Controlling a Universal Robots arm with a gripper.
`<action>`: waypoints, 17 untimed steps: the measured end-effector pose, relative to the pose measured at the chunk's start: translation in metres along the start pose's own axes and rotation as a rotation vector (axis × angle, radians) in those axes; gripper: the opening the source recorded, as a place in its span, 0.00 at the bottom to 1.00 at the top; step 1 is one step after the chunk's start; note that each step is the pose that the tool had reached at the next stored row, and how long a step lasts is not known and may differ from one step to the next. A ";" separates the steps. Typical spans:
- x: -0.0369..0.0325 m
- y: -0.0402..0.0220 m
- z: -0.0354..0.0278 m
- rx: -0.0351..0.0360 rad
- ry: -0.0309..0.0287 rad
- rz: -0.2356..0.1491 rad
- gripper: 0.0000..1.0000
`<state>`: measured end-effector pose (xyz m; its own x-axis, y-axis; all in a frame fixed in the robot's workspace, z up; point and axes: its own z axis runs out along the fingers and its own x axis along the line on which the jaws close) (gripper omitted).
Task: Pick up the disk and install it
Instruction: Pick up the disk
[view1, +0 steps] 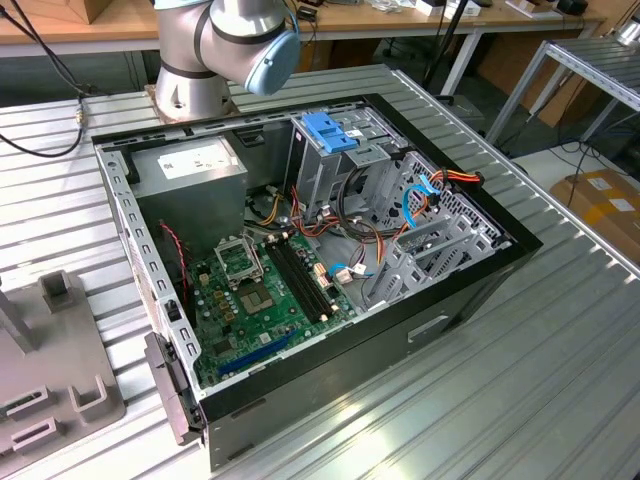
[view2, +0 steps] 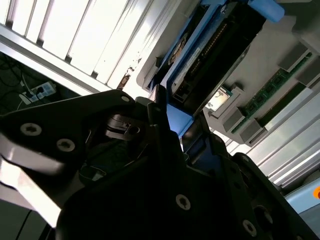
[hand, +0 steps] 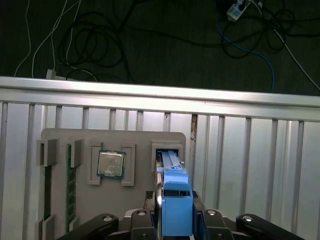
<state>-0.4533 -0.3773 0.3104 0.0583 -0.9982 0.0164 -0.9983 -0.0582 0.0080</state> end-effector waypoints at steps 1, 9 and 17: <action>0.0000 0.0000 0.0000 0.0000 0.0000 0.000 0.37; 0.0000 -0.0001 0.0000 0.0000 0.0000 0.000 0.37; 0.0000 -0.0003 0.0000 -0.0004 -0.0002 0.031 0.37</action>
<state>-0.4530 -0.3773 0.3103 0.0274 -0.9995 0.0164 -0.9996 -0.0273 0.0079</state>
